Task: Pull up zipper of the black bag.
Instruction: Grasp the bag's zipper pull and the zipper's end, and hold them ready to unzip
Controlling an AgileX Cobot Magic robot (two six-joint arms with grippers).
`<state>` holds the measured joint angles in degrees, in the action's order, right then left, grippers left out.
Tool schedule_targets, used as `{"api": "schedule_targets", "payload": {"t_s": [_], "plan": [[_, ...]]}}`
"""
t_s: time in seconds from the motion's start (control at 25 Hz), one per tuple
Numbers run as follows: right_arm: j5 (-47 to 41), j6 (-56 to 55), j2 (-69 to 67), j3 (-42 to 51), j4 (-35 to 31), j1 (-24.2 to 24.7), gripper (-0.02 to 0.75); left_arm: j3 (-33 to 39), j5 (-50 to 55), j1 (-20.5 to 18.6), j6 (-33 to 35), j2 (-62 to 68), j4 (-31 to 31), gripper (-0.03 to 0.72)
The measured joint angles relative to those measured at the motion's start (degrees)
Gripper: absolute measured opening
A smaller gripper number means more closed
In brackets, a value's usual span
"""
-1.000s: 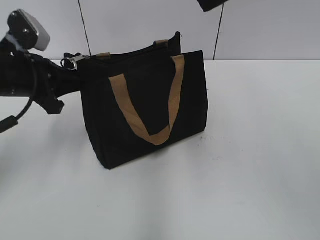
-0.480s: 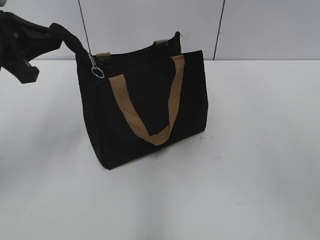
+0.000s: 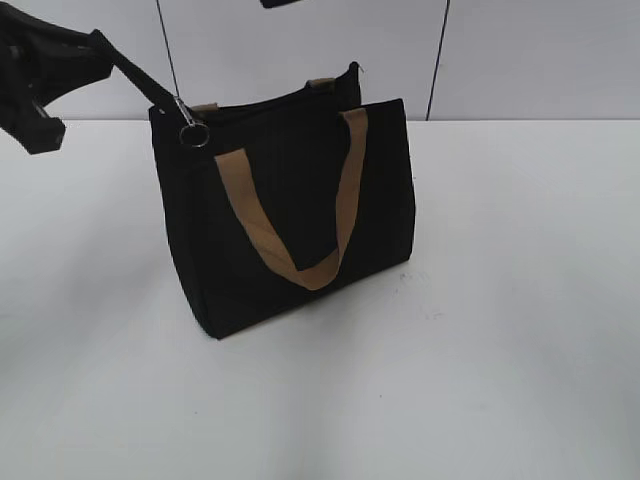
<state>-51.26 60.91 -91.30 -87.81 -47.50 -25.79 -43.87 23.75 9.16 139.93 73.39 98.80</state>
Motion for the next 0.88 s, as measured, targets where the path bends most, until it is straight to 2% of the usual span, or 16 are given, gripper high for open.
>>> {"api": "schedule_targets", "payload": {"t_s": [0.08, 0.32, 0.68, 0.88], "plan": [[1.7, 3.6, -1.0, 0.0, -2.4, -0.8, 0.418, 0.0, 0.0, 0.1, 0.0, -0.8, 0.0, 0.068], [6.1, 14.8, -5.1, 0.0, -3.6, -6.1, 0.418, 0.3, 0.1, 0.2, -0.2, -2.4, -0.1, 0.067], [13.5, 28.8, -12.4, 0.0, -3.9, -6.8, 0.414, 0.4, 0.1, 0.2, -0.2, -2.4, -0.1, 0.066], [14.4, 29.2, -15.1, 0.0, -4.0, -6.8, 0.327, 0.4, 0.1, 0.2, -0.2, -2.4, -0.1, 0.066]]}}
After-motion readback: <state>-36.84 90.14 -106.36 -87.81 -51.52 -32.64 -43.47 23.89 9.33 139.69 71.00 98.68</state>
